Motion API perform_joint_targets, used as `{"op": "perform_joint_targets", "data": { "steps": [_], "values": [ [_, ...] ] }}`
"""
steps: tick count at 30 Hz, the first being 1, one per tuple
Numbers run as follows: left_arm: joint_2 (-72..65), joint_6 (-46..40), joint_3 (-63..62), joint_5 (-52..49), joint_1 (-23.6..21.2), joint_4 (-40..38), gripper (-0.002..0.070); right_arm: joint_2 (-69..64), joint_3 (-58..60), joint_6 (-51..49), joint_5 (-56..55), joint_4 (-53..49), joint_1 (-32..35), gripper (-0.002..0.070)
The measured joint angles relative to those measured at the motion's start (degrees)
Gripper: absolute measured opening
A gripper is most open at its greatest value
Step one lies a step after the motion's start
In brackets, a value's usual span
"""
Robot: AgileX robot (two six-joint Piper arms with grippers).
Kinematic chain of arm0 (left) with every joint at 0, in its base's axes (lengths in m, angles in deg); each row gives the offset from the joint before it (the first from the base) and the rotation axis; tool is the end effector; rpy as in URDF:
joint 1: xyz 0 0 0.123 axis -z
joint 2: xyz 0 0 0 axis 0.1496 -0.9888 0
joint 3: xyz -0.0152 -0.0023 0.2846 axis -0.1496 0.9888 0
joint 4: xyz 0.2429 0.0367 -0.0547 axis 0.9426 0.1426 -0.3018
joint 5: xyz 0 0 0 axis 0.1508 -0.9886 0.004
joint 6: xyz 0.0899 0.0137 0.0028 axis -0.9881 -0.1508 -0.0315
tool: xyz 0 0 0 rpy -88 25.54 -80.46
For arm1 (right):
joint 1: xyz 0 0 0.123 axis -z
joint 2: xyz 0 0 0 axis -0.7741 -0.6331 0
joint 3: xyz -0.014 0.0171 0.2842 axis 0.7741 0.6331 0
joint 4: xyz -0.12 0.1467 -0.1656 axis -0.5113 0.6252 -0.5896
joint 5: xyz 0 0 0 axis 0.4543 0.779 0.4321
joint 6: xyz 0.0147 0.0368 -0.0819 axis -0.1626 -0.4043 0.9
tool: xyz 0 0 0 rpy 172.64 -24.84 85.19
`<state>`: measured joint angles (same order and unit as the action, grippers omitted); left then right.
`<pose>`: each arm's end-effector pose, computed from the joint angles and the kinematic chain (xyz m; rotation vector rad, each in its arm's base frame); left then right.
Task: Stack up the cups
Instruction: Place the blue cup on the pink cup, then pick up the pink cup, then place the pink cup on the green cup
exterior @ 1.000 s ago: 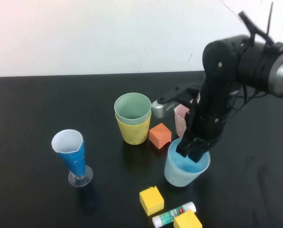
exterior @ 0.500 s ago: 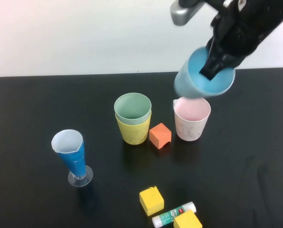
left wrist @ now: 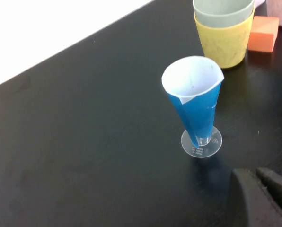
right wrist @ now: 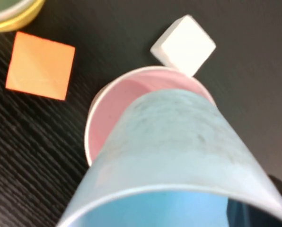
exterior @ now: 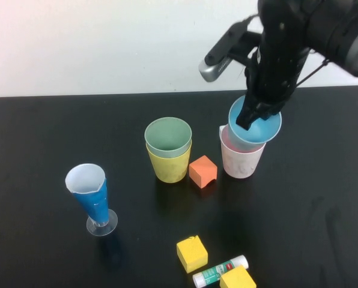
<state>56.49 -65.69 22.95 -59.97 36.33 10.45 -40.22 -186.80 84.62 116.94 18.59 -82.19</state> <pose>0.0682 -0.0241 0.3204 0.5605 1.9104 -0.0930 0.3936 0.2168 0.3058 -1.1770 2.4664 -0.2678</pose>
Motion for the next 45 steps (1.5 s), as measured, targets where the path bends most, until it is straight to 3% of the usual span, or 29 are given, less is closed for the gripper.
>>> {"op": "perform_joint_targets", "data": {
  "steps": [6,12,14,21,26,32,39,45],
  "values": [
    [0.00,0.00,0.03,0.00,0.00,0.22,-0.0002,-1.38,-0.73,-1.49,-0.82,4.88,2.91,0.0062],
    [0.00,0.00,0.74,0.55,0.00,0.69,-0.0002,-1.61,-1.07,-2.92,-1.07,11.97,6.89,0.0309],
    [0.00,0.00,0.74,1.19,0.00,0.84,-0.0002,-1.64,-1.21,-2.92,-1.58,13.31,7.84,0.0356],
    [0.00,0.00,0.74,2.60,0.00,1.29,-0.0002,-3.48,-1.42,-3.04,-4.80,15.87,8.45,0.0388],
    [0.00,0.12,0.74,2.87,0.00,1.40,-0.0002,-8.90,-1.42,-2.76,-4.80,17.41,8.45,0.0361],
    [0.00,0.22,2.59,3.38,0.00,1.67,-0.0002,-11.88,-1.80,-1.01,-2.93,17.70,8.45,0.0083],
    [0.00,0.22,5.79,5.00,0.00,1.76,-0.0002,-10.13,-10.57,-0.23,-0.76,15.61,8.45,0.0083],
    [0.00,0.22,5.79,8.60,0.00,1.88,-0.0002,-5.13,-20.86,2.94,-0.30,20.75,7.01,0.0083]
  ]
}}
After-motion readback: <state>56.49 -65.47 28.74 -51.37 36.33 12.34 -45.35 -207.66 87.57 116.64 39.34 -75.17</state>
